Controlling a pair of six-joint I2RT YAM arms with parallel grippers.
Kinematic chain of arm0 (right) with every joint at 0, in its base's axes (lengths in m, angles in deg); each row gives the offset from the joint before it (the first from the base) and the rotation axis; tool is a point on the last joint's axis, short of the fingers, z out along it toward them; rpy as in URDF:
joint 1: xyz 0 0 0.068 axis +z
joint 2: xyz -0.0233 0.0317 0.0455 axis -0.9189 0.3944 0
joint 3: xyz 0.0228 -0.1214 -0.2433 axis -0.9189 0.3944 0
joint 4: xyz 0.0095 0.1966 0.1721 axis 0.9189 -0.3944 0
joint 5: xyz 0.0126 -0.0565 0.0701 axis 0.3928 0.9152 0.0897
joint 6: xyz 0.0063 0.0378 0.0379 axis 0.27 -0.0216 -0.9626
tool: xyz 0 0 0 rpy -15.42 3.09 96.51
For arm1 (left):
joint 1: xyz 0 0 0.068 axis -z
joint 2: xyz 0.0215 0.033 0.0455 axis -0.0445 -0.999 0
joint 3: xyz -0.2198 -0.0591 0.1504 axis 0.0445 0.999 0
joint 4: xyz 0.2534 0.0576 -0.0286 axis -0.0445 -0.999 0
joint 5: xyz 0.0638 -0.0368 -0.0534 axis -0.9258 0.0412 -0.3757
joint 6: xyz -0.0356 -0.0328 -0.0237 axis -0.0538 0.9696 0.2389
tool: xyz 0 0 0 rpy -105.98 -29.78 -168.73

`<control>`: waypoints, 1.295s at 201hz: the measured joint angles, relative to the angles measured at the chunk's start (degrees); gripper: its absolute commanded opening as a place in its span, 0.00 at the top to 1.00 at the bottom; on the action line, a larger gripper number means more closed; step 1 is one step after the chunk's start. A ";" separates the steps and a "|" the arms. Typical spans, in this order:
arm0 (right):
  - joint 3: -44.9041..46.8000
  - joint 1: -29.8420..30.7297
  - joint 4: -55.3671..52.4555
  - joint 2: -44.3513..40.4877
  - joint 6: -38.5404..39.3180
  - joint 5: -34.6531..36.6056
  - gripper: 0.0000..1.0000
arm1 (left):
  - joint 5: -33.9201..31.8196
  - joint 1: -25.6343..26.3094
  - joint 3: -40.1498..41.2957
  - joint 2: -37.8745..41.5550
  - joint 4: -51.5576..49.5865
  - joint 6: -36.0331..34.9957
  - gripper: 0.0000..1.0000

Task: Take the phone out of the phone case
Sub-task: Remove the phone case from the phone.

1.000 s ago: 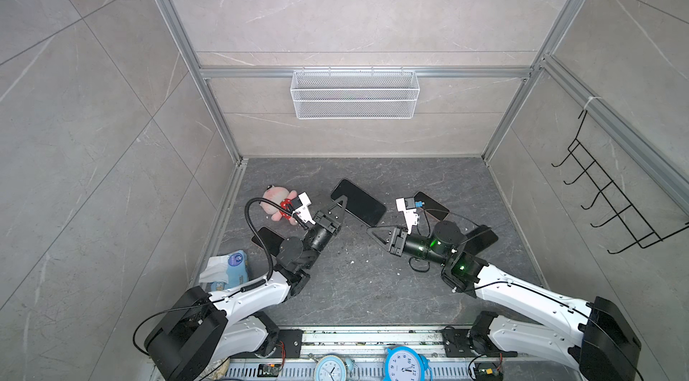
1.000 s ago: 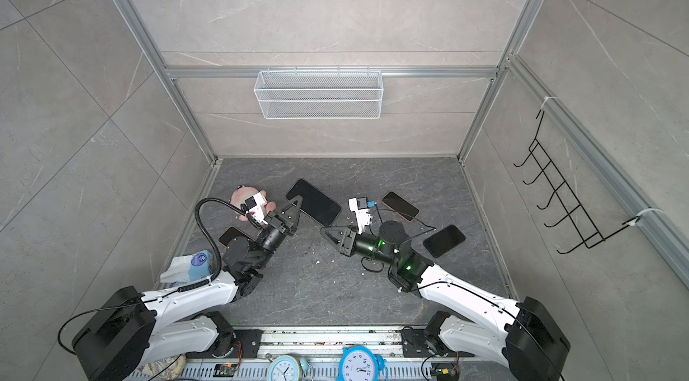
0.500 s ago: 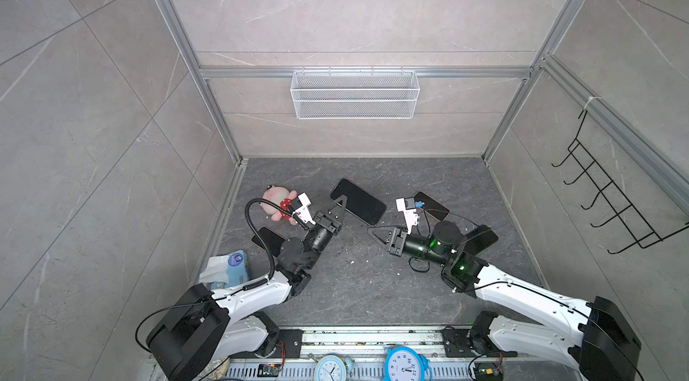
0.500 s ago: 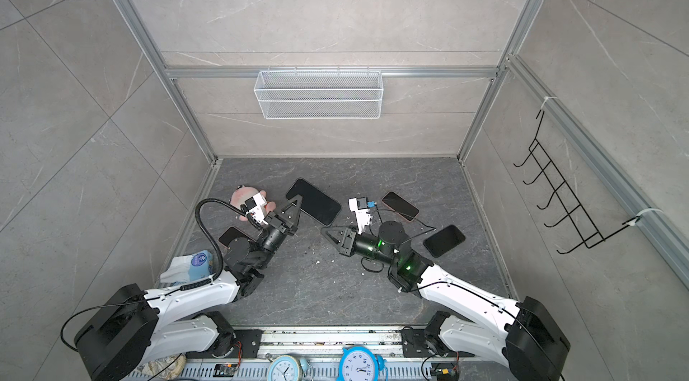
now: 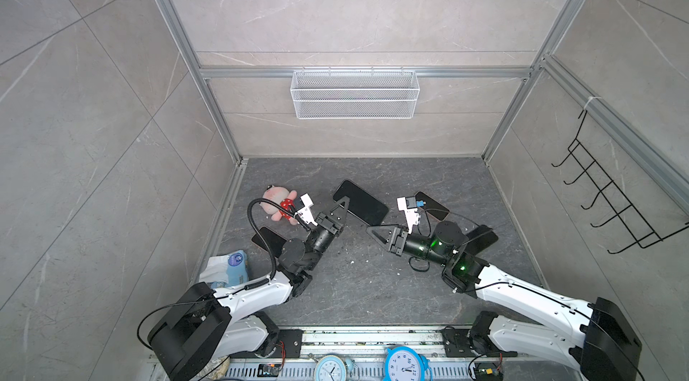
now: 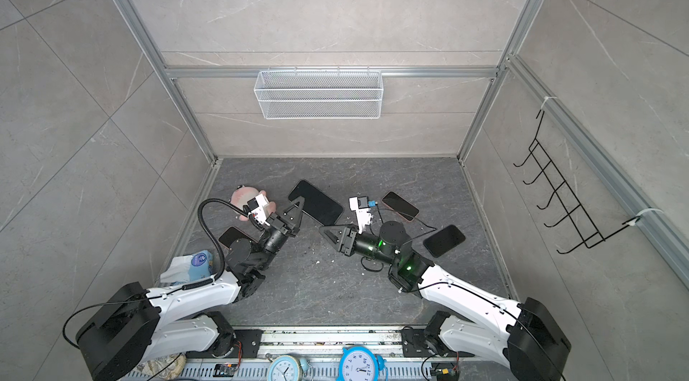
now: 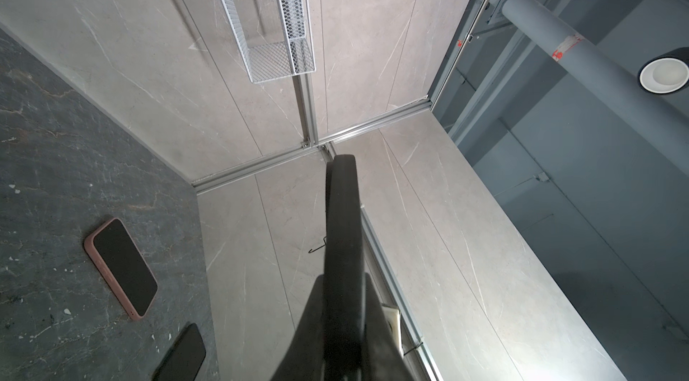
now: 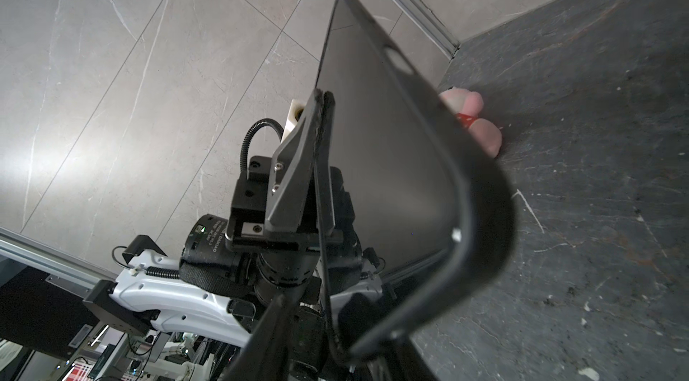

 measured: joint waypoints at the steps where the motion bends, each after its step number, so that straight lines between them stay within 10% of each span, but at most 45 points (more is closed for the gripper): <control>1: 0.00 0.00 0.00 -0.04 0.02 0.04 0.58 | -0.02 0.00 0.00 0.00 0.02 0.00 1.00; 260: 0.81 -0.09 0.24 -1.36 2.12 -0.04 0.98 | -2.12 1.03 -0.04 1.66 -3.04 5.01 1.00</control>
